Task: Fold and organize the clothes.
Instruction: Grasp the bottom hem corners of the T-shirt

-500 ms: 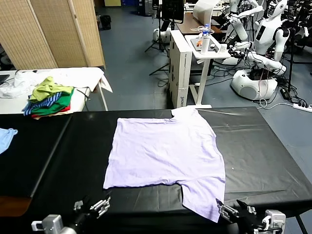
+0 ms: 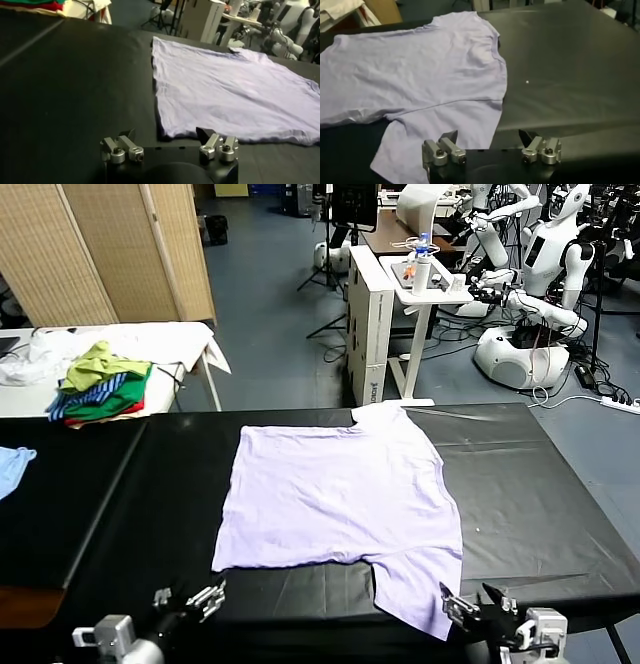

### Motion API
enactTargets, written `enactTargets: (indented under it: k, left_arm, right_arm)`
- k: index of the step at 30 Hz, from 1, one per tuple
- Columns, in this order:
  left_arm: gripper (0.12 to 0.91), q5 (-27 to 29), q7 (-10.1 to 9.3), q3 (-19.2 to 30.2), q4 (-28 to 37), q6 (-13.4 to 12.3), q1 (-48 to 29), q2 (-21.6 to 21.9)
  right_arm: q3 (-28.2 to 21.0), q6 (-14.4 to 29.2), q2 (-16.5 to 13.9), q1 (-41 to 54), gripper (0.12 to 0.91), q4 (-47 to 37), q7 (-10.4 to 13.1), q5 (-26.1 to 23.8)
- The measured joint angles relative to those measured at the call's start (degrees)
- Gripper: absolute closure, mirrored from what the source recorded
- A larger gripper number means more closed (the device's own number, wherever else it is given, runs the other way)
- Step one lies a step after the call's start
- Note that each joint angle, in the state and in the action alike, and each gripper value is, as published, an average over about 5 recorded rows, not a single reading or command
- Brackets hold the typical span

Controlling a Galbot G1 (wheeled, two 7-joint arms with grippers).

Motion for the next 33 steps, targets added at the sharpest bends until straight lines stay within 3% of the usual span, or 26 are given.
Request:
enactTargets:
  k: [5,11,14,23,33]
  left_arm:
    - [0.411,-0.3,-0.09,0.8,1.4,-0.1,-1.6,-0.9]
    - [0.770,-0.2,-0.05,1.4,2.1,-0.2,-2.3,-1.6]
    - [0.878,-0.2,0.02,1.4,2.2,-0.4,-2.3,-1.7]
    - [0.886,0.5,0.07,1.4,1.2,-0.7,-1.3,-2.5]
    - [0.886,3.7,-0.47,-0.9,-2.7,-1.6,4.3,-2.8]
  right_arm:
    - [-0.2,0.1,0.2,0.0,0.387,-0.3,0.1,-0.1]
    - [-0.3,0.3,0.3,0.1,0.758,-0.5,-0.1,-0.1]
    - [-0.3,0.5,0.3,-0.1,0.874,-0.3,-0.2,0.0]
    - [1.0,-0.9,0.1,-3.5,0.886,3.5,1.1,0.1]
    - [1.7,-0.7,0.1,-9.9,0.886,7.8,0.8,0.0]
